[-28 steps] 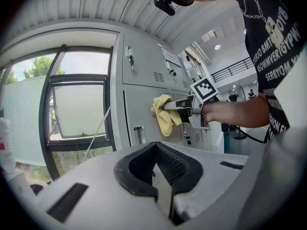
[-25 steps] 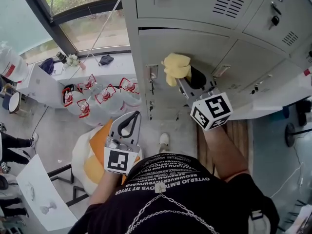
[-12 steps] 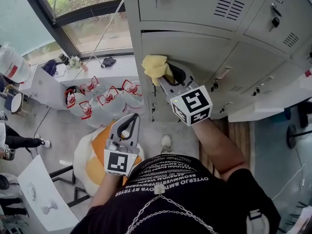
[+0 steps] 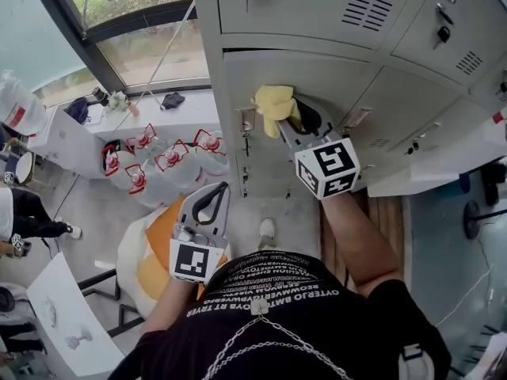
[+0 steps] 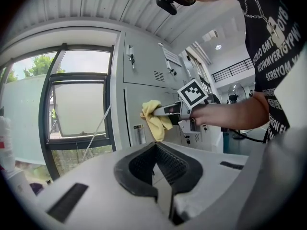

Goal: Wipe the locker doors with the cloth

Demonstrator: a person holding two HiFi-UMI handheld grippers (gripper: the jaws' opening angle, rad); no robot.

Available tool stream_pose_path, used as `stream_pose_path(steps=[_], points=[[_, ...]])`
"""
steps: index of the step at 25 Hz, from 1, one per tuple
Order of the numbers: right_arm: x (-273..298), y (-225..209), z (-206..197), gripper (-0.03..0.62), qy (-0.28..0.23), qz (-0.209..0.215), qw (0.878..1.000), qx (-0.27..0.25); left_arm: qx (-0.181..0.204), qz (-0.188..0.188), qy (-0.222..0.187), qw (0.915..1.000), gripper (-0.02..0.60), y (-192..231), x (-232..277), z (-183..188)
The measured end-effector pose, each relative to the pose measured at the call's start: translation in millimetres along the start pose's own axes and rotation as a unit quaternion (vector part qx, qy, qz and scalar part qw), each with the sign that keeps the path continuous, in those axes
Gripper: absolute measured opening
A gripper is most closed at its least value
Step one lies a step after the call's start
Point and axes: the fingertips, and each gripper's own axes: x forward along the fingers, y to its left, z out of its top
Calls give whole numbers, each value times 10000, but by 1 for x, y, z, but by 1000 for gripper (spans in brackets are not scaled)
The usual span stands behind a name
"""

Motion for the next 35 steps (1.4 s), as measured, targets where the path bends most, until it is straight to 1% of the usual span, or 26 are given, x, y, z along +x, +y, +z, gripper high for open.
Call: stream_pose_path(steps=[6, 13, 17, 25, 27, 28, 31, 35], points=[[-21, -34, -6, 120, 14, -364, 9993, 93, 68, -134, -21, 9999, 6, -8, 5, 5], [-46, -75, -13, 123, 66, -796, 9966, 193, 233, -293, -112, 9992, 6, -18, 10, 14], [-61, -97, -19, 121, 111, -1072, 9935, 354, 196, -350, -98, 9991, 6, -25, 10, 16], [-85, -127, -29, 117, 184, -1582, 9862, 443, 52, -368, -55, 9993, 6, -31, 5, 16], [-90, -121, -22, 117, 70, -1559, 9869, 405, 46, -351, -51, 9994, 6, -32, 4, 16], [-91, -113, -18, 115, -16, -1479, 9883, 380, 37, -334, -46, 9994, 6, -32, 2, 16], [-89, -83, -12, 115, -178, -1045, 9937, 368, 15, -283, -25, 9996, 6, -30, -1, 15], [-70, -41, -28, 114, 28, -467, 9982, 368, 84, -283, 34, 9996, 5, -32, -5, 12]])
